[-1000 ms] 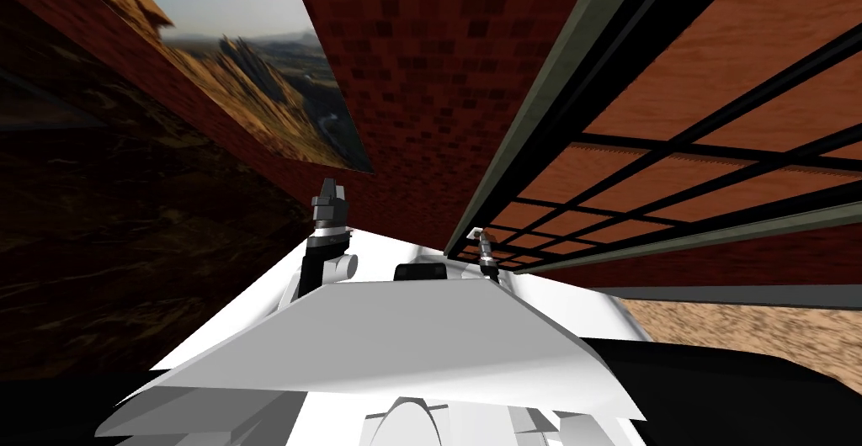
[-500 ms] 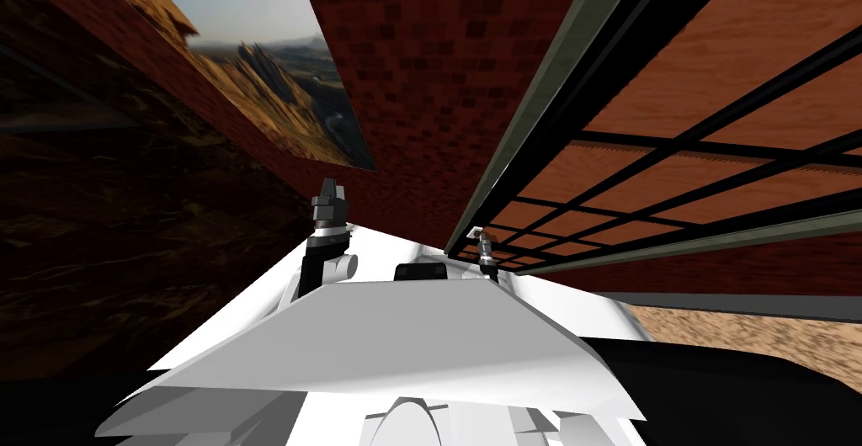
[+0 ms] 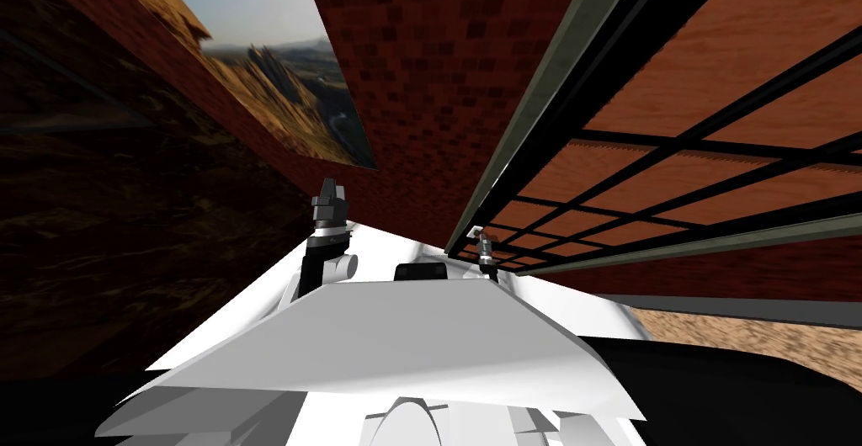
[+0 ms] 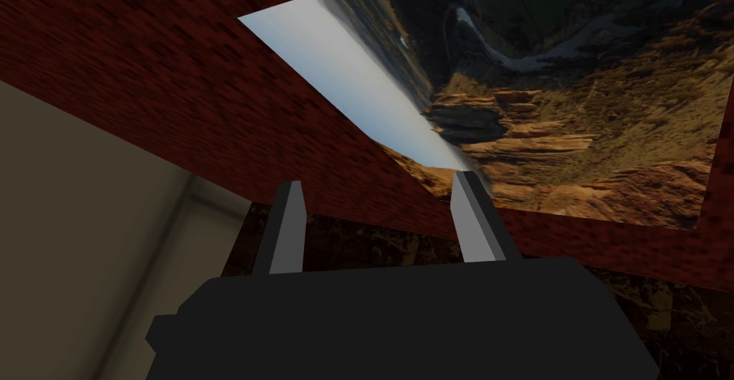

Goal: Pull the door open

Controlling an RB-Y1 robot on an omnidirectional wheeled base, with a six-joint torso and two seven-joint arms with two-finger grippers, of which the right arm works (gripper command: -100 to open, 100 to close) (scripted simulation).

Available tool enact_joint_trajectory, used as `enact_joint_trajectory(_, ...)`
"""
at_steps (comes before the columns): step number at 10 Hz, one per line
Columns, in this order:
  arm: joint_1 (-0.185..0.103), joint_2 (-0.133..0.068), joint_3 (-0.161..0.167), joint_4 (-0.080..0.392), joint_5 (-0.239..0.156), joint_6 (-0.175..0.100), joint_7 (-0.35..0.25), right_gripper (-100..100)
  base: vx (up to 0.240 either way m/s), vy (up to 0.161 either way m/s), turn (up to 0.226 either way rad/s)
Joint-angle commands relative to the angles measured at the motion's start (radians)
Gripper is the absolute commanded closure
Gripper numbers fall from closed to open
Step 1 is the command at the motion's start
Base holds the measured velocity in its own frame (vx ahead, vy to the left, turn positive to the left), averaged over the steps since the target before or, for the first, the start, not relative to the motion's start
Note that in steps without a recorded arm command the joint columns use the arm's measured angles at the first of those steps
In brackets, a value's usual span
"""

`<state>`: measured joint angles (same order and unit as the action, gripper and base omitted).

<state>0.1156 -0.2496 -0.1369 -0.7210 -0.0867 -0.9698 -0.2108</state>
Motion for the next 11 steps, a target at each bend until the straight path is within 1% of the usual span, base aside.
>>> enact_joint_trajectory(1,-0.003,0.003,0.005,-0.001,-0.014,0.004,-0.037,-100,-0.031,-0.012,0.007)
enact_joint_trajectory(3,-0.007,0.006,0.012,-0.002,-0.032,0.008,-0.084,-100,-0.051,-0.011,0.032)
enact_joint_trajectory(6,-0.016,0.014,0.026,-0.005,-0.072,0.018,-0.169,-100,-0.062,0.01,0.052)
enact_joint_trajectory(7,-0.016,0.014,0.026,-0.005,-0.072,0.018,-0.18,-100,-0.046,-0.007,0.018)
enact_joint_trajectory(9,-0.023,0.02,0.038,-0.008,-0.104,0.026,-0.243,-100,-0.058,-0.011,0.038)
enact_joint_trajectory(10,-0.023,0.02,0.038,-0.008,-0.104,0.026,-0.255,-100,-0.046,-0.01,0.031)
enact_joint_trajectory(11,-0.027,0.024,0.044,-0.009,-0.121,0.03,-0.293,-100,-0.042,-0.006,0.043)
